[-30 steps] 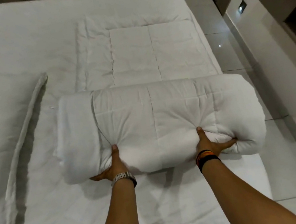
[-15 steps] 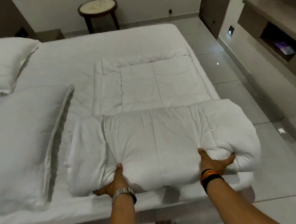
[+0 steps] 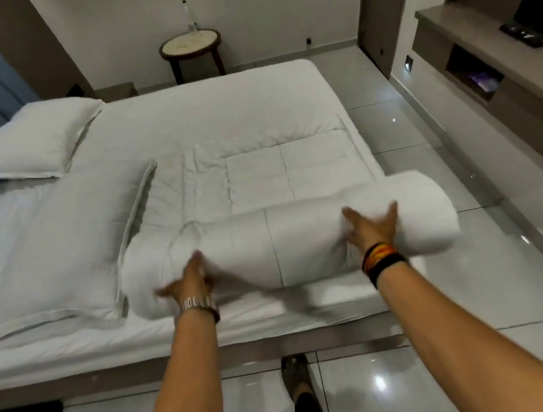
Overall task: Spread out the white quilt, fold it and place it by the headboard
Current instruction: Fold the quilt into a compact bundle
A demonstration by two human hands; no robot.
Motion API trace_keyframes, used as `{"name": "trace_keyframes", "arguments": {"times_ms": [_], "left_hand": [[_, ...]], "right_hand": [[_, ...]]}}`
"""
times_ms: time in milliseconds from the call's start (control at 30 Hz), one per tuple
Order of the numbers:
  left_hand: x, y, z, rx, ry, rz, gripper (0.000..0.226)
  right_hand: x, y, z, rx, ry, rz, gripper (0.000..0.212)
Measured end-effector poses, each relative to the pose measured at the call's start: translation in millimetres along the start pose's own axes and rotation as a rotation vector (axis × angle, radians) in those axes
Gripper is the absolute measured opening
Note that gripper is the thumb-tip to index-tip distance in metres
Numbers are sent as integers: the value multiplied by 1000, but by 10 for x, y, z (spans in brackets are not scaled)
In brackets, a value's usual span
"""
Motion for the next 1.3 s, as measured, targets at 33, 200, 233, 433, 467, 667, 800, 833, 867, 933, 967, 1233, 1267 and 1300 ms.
{"name": "trace_keyframes", "arguments": {"times_ms": [33, 200, 233, 433, 467, 667, 800, 833, 867, 933, 967, 1233, 1267, 1300], "left_hand": [[223, 213, -135, -78, 76, 77, 109], [632, 988, -189, -221, 566, 292, 65], [487, 1039, -79, -175, 587, 326, 60], [-862, 1166, 898, 123, 204, 610, 81], [-1020, 1254, 1084, 141, 85, 600, 93], [-1238, 2300, 1926, 218, -103, 214, 146], [-1346, 2709, 2433, 473, -240, 167, 172], [-1374, 2731, 2477, 498, -253, 211, 168], [-1394, 2735, 2469, 507, -271, 273, 164], [-1428, 2746, 2432, 476, -303, 387, 155], [-1428, 2756, 2412, 455, -300, 420, 150], [-959, 2398, 1832, 362, -201, 480, 144], [-844, 2269, 1697, 338, -187, 504, 142], [-728, 2110, 1573, 308, -169, 510, 139]], "right_hand": [[-182, 156, 101, -73, -63, -21, 130], [-582, 636, 520, -151, -218, -32, 88], [-459, 682, 623, -125, -232, -68, 85], [720, 1106, 1319, 100, -43, -312, 105], [841, 1241, 1441, 127, 25, -312, 111], [810, 2255, 2132, 290, 117, -138, 147], [683, 2668, 2369, 468, 179, -206, 147], [701, 2725, 2403, 492, 175, -200, 146], [716, 2755, 2421, 502, 160, -177, 145], [775, 2774, 2452, 493, 113, -123, 140], [777, 2765, 2447, 480, 92, -99, 136], [217, 2285, 1813, 412, -76, -34, 110], [144, 2149, 1650, 412, -87, -13, 109], [84, 1989, 1469, 412, -97, 16, 107]]}}
Point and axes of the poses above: each hand's wrist, its own z-axis towards the middle knuckle, its own y-axis out of the palm, x = y × z, the point moved 3 cm from there along z, towards the middle knuckle, and after that the axes turned 15 degrees about x, right-handed, at the moved point
